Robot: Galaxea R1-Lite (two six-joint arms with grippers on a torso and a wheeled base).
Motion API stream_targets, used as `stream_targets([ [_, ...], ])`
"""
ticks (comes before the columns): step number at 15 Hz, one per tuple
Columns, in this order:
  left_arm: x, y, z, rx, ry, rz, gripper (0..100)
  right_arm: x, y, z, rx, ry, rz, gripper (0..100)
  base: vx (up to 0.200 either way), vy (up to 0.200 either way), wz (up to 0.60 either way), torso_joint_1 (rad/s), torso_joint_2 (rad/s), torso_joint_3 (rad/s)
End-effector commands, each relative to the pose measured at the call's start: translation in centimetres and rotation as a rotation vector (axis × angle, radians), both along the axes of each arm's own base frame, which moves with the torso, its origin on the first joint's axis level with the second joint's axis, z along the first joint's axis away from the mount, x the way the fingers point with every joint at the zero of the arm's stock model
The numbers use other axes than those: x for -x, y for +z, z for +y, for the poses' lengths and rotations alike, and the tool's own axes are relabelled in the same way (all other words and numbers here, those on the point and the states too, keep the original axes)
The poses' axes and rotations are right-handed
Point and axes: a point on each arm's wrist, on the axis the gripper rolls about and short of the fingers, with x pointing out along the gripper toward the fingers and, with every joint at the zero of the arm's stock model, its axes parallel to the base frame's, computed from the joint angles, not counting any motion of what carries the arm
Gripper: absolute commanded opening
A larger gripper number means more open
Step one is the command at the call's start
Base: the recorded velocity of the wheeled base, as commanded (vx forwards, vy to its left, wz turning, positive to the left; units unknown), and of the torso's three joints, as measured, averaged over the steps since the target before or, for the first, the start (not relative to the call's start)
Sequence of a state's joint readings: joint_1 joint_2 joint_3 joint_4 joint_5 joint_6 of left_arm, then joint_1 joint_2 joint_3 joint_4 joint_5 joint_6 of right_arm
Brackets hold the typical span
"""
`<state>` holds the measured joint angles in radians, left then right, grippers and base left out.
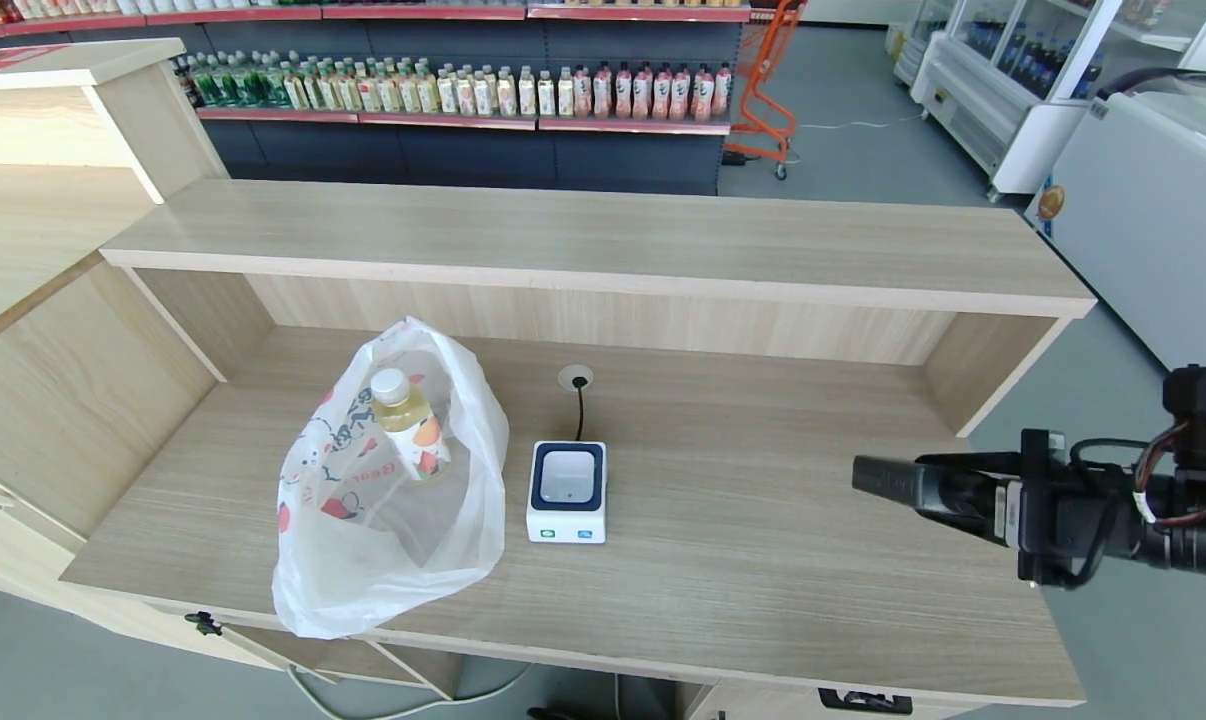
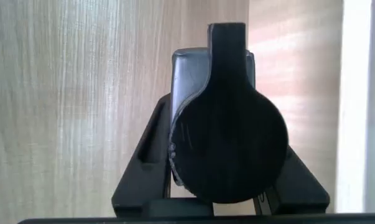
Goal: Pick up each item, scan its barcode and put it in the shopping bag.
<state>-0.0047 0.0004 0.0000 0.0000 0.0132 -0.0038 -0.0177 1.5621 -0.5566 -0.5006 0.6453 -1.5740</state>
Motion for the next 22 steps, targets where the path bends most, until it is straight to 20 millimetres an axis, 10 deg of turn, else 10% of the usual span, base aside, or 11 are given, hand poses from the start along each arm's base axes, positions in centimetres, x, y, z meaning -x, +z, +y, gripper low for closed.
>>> stream_targets([
  [1,0.0,0.0,0.0,0.001,0.001,0.0,100,2.1,-0.3,2.8,0.225,0.385,-0.261,0,0.0,0.0,0.0,0.0,0.0,0.0],
  [8,0.0,0.0,0.0,0.001,0.001,0.0,100,6.0,-1.7,13.2,0.452,1.166,-0.832,0,0.0,0.0,0.0,0.0,0.0,0.0],
  [22,0.0,0.0,0.0,0.001,0.001,0.0,100,4.2,-0.2,14.4,0.389,1.184,-1.04,0,0.0,0.0,0.0,0.0,0.0,0.0],
])
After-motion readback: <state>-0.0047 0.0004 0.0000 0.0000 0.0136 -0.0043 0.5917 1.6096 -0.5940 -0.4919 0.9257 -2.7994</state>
